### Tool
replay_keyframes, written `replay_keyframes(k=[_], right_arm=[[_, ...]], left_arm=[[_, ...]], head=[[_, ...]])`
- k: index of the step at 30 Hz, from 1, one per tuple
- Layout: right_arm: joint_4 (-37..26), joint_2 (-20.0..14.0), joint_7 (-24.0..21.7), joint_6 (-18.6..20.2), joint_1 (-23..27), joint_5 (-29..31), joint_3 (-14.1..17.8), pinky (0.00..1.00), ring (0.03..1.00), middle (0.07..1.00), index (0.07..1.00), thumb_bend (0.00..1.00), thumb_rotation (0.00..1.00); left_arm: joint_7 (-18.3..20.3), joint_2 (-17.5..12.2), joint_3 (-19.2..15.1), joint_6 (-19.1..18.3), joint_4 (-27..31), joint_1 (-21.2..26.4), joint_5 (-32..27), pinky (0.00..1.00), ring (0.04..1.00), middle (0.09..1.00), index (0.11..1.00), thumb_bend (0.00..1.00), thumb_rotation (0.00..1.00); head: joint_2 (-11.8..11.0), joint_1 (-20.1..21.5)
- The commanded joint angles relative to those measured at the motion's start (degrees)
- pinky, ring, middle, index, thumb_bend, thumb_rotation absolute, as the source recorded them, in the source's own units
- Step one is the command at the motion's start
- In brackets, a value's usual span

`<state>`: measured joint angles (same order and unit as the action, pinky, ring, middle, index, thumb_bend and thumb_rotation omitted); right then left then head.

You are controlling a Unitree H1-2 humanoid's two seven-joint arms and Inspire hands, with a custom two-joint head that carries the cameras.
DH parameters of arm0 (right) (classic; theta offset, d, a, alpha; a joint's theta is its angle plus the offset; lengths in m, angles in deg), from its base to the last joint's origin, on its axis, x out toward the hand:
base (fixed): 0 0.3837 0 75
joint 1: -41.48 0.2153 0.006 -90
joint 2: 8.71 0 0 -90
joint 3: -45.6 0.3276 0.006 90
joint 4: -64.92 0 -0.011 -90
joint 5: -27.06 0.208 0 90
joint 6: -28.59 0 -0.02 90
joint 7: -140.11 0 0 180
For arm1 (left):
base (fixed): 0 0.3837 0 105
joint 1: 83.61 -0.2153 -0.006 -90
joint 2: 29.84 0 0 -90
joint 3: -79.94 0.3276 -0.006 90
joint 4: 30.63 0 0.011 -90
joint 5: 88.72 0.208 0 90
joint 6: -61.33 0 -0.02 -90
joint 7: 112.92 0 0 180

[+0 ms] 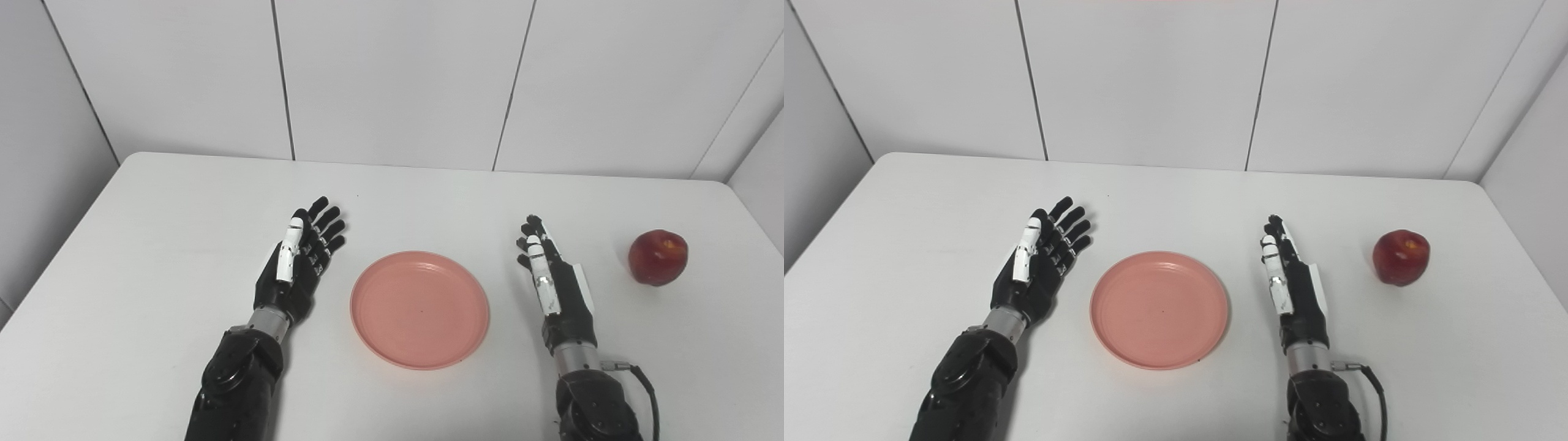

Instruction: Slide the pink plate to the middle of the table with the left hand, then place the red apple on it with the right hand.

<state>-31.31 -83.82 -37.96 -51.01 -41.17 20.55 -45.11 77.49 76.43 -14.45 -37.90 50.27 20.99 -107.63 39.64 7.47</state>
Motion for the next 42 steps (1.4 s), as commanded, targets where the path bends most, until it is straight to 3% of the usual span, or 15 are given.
replay_keyframes(k=[1, 3, 5, 8, 13, 19, 22, 30, 38, 42], right_arm=[[-2.7, -0.7, 0.4, -0.7, 2.8, -1.0, 0.2, 0.86, 0.898, 0.924, 0.926, 0.28, 0.95], [-3.5, -1.4, 0.4, -0.1, 3.2, -1.4, 0.5, 0.85, 0.9, 0.925, 0.926, 0.3, 0.95], [-4.9, -2.6, 0.3, 0.8, 3.9, -2.2, 1.0, 0.88, 0.905, 0.919, 0.916, 0.4, 0.92], [-6.5, -4.0, 0.3, 2.0, 4.8, -3.2, 1.6, 0.87, 0.9, 0.914, 0.907, 0.46, 0.87], [-10.7, -7.6, 0.3, 6.6, 6.5, -8.9, 1.7, 0.84, 0.897, 0.905, 0.899, 0.6, 0.83], [-14.0, -10.3, -0.6, 9.9, 7.8, -11.9, 2.2, 0.84, 0.896, 0.903, 0.891, 0.64, 0.79], [-16.2, -11.9, -1.2, 12.5, 8.5, -14.5, 2.3, 0.81, 0.882, 0.896, 0.884, 0.71, 0.7], [-18.2, -16.2, -0.8, 12.8, 8.9, -19.6, 4.0, 0.77, 0.855, 0.879, 0.901, 0.8, 0.55], [-17.4, -19.8, -0.2, 11.2, 7.7, -22.9, 6.3, 0.79, 0.881, 0.902, 0.926, 0.86, 0.48], [-17.4, -21.2, -0.5, 12.6, 7.0, -25.3, 7.1, 0.77, 0.884, 0.921, 0.944, 0.91, 0.49]], left_arm=[[0.1, 0.4, 0.0, 0.6, -1.0, -0.1, -0.1, 0.94, 0.927, 0.928, 0.912, 0.37, 1.0], [0.2, 0.5, 0.0, 1.2, -1.5, -0.2, -0.3, 0.94, 0.924, 0.926, 0.91, 0.38, 1.0], [0.3, 0.6, -0.1, 1.6, -2.2, -0.2, -0.5, 0.94, 0.926, 0.93, 0.911, 0.37, 1.0], [0.1, 0.8, -0.1, 2.1, -2.9, -0.1, -0.4, 0.93, 0.926, 0.931, 0.91, 0.37, 1.0], [0.1, 0.9, -0.2, 2.7, -3.7, 0.2, -0.7, 0.92, 0.92, 0.925, 0.905, 0.36, 1.0], [0.6, 0.7, -0.3, 3.8, -4.9, 0.5, -1.0, 0.93, 0.921, 0.924, 0.909, 0.36, 1.0], [0.5, 0.7, -0.5, 3.9, -5.2, 0.6, -1.1, 0.92, 0.916, 0.92, 0.905, 0.37, 1.0], [0.7, 0.3, -0.9, 4.0, -5.7, 0.6, -1.8, 0.92, 0.919, 0.924, 0.911, 0.37, 1.0], [1.4, -0.4, -0.8, 4.6, -6.2, 0.5, -1.9, 0.93, 0.92, 0.926, 0.912, 0.38, 1.0], [2.0, -0.8, -1.1, 5.2, -6.9, 0.6, -2.4, 0.93, 0.922, 0.929, 0.913, 0.38, 1.0]], head=[[0.0, 0.0], [-0.4, 1.1], [-0.7, 1.7], [-1.0, 2.9], [-1.7, 4.1], [-2.4, 5.0], [-2.7, 5.6], [-3.5, 7.0], [-3.8, 7.3], [-3.7, 8.6]])
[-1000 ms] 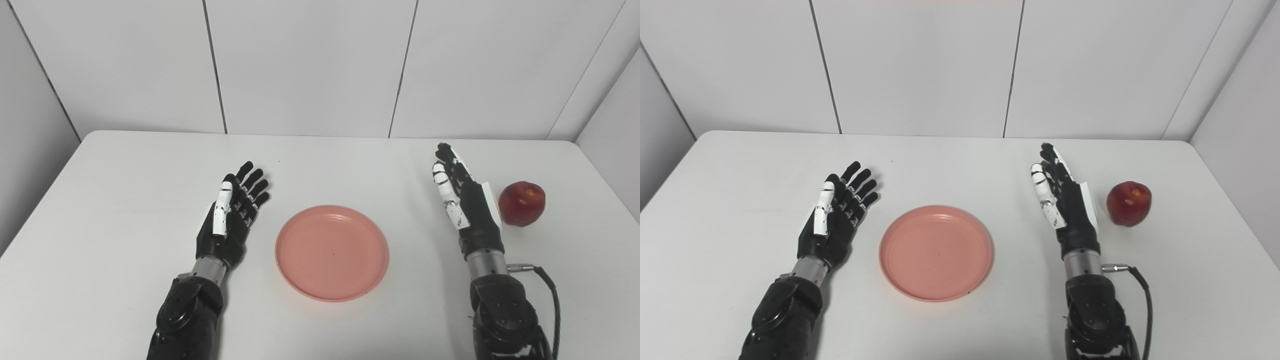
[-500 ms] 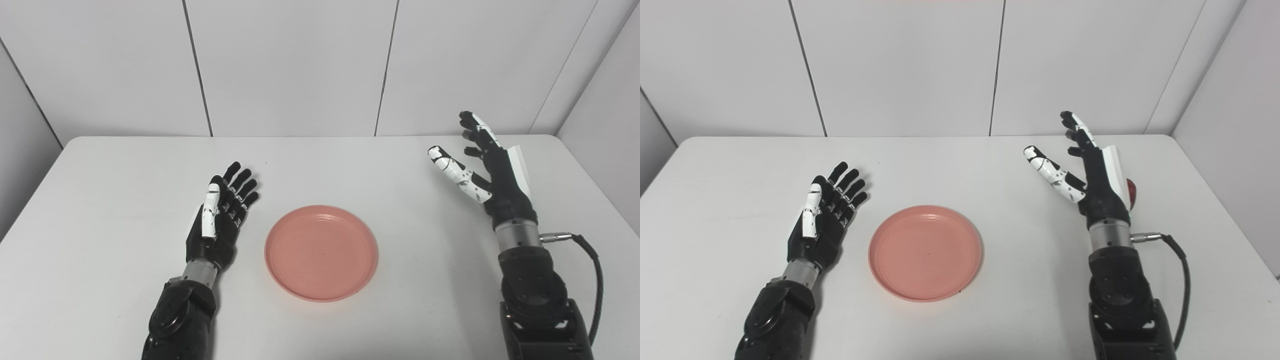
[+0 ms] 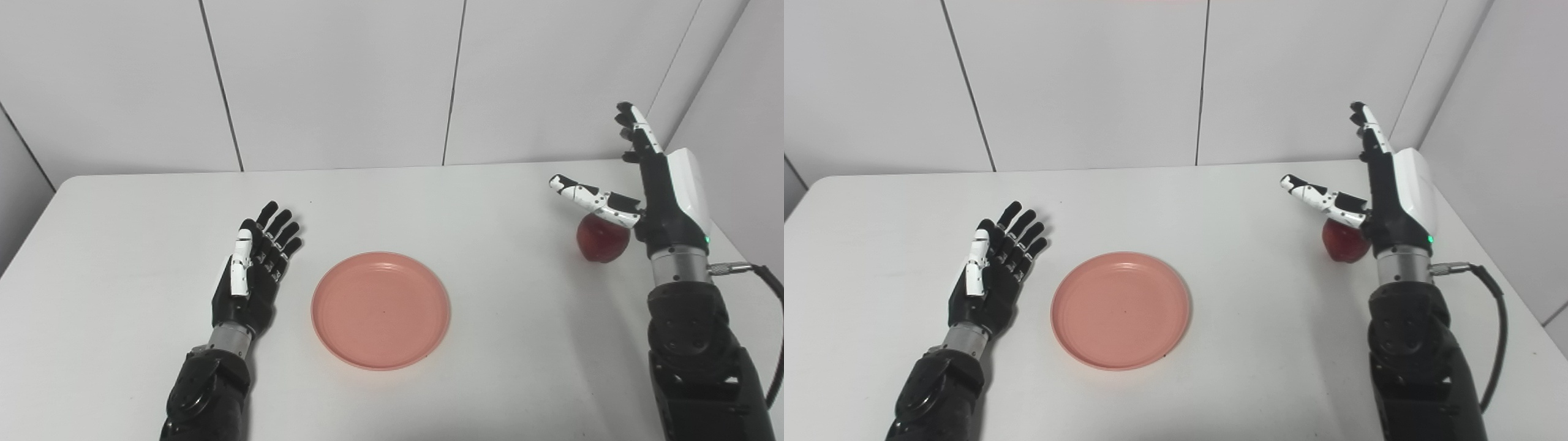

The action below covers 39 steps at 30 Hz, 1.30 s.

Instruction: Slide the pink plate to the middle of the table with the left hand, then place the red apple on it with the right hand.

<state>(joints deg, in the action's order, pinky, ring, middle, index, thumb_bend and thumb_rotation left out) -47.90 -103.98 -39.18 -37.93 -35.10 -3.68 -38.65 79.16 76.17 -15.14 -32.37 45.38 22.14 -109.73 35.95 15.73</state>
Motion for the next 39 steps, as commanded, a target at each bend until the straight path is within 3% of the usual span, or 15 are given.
replay_keyframes(k=[1, 5, 18, 39], right_arm=[[-0.9, -1.1, 0.6, -0.2, 0.8, -0.9, 1.1, 0.76, 0.884, 0.922, 0.944, 0.91, 0.49], [0.1, -1.8, 1.1, -0.9, 0.2, -1.3, 2.4, 0.79, 0.901, 0.936, 0.951, 0.96, 0.45], [9.2, -5.4, 2.8, -4.1, -2.0, -2.1, 3.9, 0.81, 0.9, 0.938, 0.961, 1.0, 0.48], [18.7, -6.4, 2.9, -4.0, 0.3, -0.7, 1.3, 0.78, 0.886, 0.939, 0.956, 1.0, 0.49]], left_arm=[[0.4, -0.7, -0.5, -0.3, -2.0, -0.6, -0.3, 0.93, 0.921, 0.929, 0.913, 0.38, 1.0], [0.8, -1.1, -1.0, -0.2, -2.3, -0.5, -0.6, 0.92, 0.919, 0.927, 0.912, 0.38, 1.0], [2.0, -1.6, -1.1, 0.7, -3.2, -0.3, -0.8, 0.93, 0.931, 0.933, 0.921, 0.39, 1.0], [1.8, -1.4, -1.3, 0.0, -2.3, -0.5, -0.8, 0.93, 0.932, 0.934, 0.921, 0.39, 1.0]], head=[[0.0, 0.9], [0.1, 1.7], [0.3, 0.9], [1.1, 1.2]])
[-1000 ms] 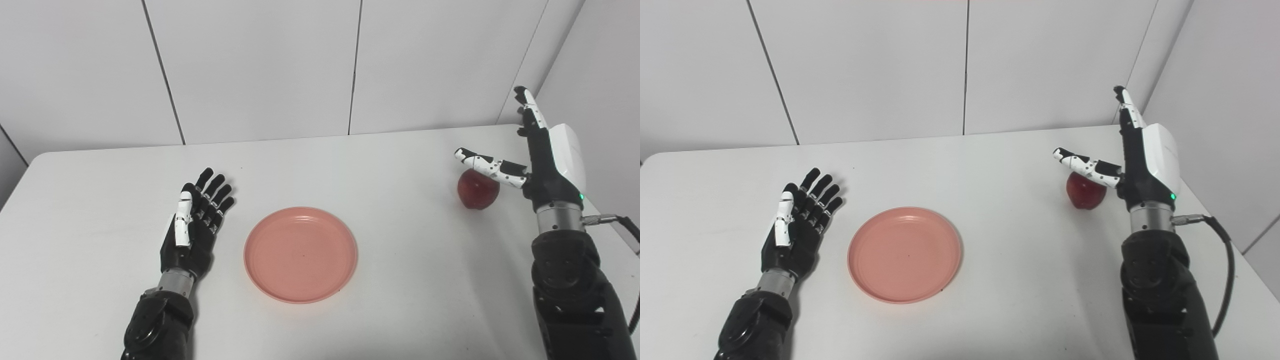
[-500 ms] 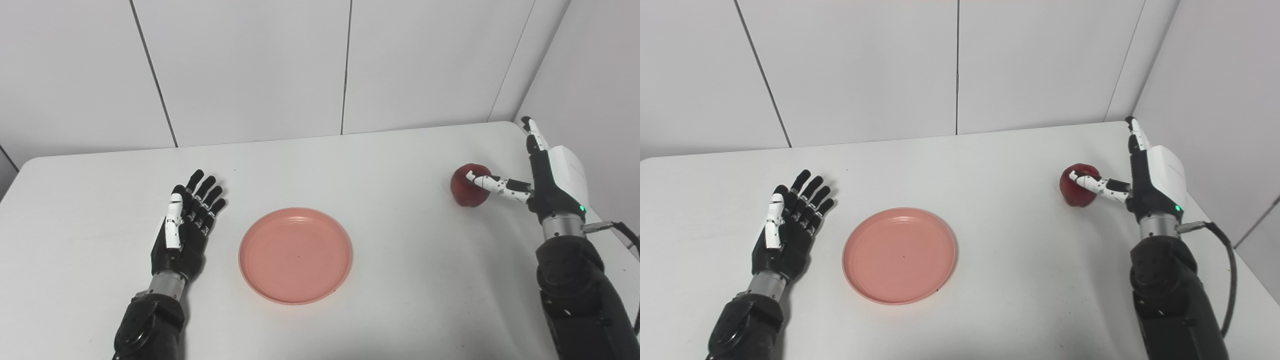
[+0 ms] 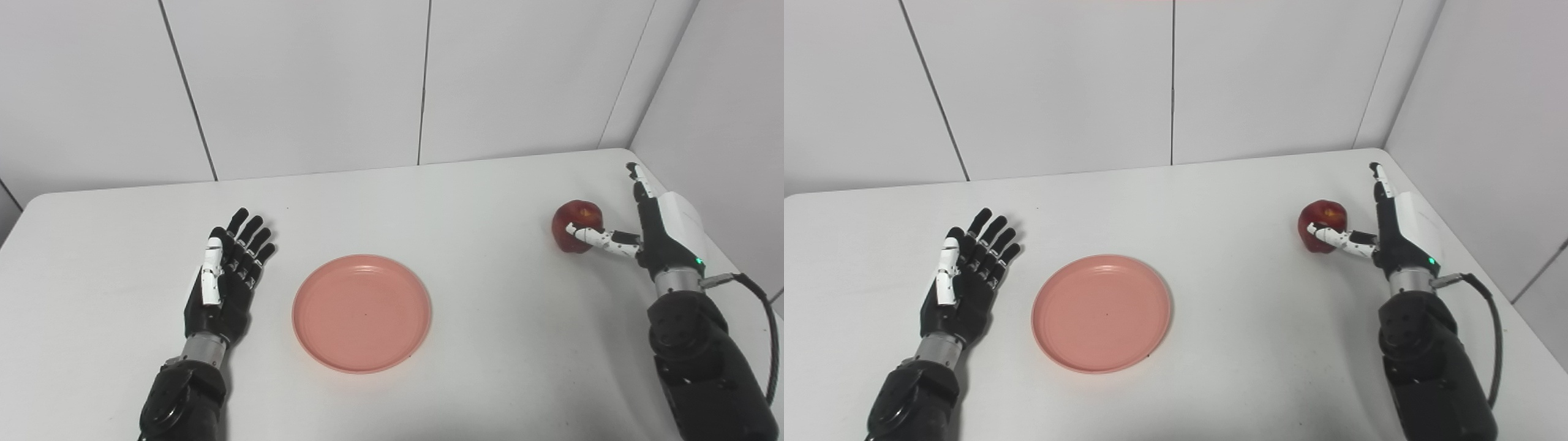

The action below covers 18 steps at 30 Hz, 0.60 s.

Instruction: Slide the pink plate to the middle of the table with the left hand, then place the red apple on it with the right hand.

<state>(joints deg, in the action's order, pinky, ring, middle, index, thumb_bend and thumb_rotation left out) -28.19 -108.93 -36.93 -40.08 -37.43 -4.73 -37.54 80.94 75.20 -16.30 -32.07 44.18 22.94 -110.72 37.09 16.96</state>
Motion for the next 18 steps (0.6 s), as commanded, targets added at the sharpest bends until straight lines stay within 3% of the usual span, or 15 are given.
replay_keyframes(k=[1, 8, 18], right_arm=[[-0.6, -1.3, 0.4, -1.5, 3.0, 0.4, -0.1, 0.77, 0.886, 0.939, 0.956, 1.0, 0.49], [0.8, -1.3, -0.5, 0.7, 4.7, 0.4, -1.6, 0.77, 0.894, 0.941, 0.959, 1.0, 0.51], [2.5, -1.1, -0.4, 0.8, 6.0, 0.3, -2.8, 0.77, 0.885, 0.931, 0.957, 1.0, 0.51]], left_arm=[[-0.1, -0.4, -0.2, -0.4, -1.1, -1.3, 0.1, 0.93, 0.93, 0.933, 0.921, 0.39, 1.0], [0.1, -0.6, -0.3, -0.1, -1.8, -1.1, 0.2, 0.93, 0.925, 0.931, 0.92, 0.39, 1.0], [-0.3, -0.5, -0.6, -0.9, -1.0, -1.2, -0.1, 0.92, 0.921, 0.926, 0.914, 0.39, 1.0]], head=[[0.0, 0.0], [0.1, 0.1], [0.5, 0.5]])
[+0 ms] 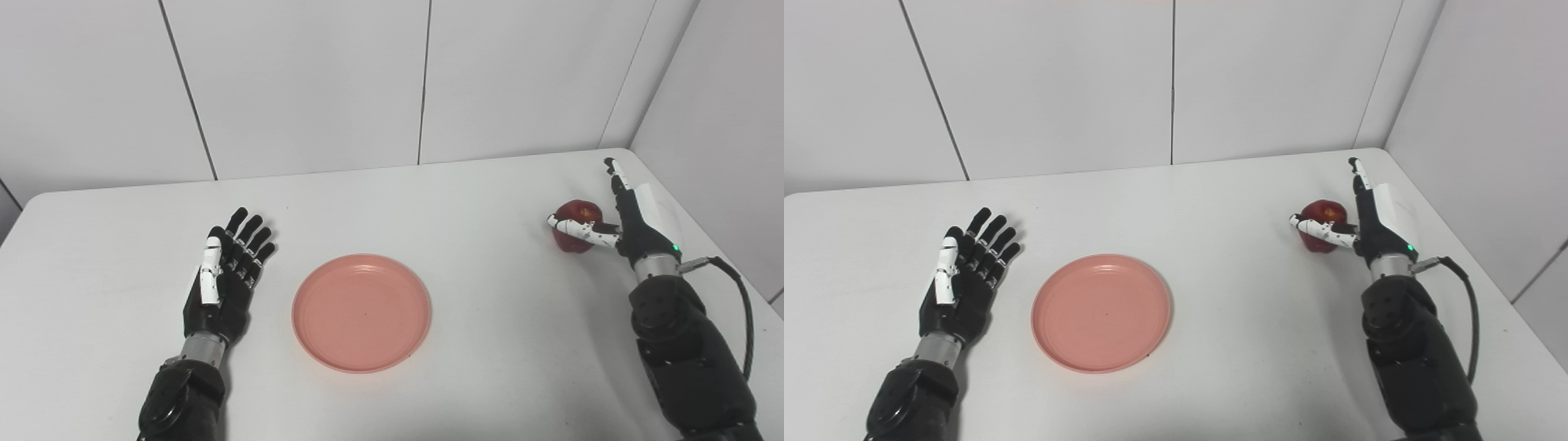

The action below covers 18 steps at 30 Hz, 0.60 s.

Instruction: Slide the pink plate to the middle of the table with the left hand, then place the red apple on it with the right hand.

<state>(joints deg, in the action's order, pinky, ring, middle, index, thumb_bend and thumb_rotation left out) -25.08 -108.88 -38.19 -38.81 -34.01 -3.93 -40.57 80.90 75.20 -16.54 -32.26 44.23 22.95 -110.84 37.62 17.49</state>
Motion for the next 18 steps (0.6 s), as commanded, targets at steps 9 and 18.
replay_keyframes(k=[9, 18], right_arm=[[0.9, -1.1, 0.5, -0.2, 3.2, 0.2, -0.2, 0.78, 0.895, 0.938, 0.961, 1.0, 0.48], [2.7, -1.5, 0.3, -0.3, 3.6, 0.8, -0.2, 0.79, 0.899, 0.939, 0.963, 1.0, 0.46]], left_arm=[[0.2, -0.6, -0.4, -0.7, -1.1, -1.1, -0.2, 0.93, 0.926, 0.931, 0.919, 0.39, 1.0], [-0.1, -0.5, -0.3, -0.8, -0.7, -1.3, 0.0, 0.93, 0.924, 0.93, 0.917, 0.39, 1.0]], head=[[0.1, 0.1], [0.2, 0.0]])
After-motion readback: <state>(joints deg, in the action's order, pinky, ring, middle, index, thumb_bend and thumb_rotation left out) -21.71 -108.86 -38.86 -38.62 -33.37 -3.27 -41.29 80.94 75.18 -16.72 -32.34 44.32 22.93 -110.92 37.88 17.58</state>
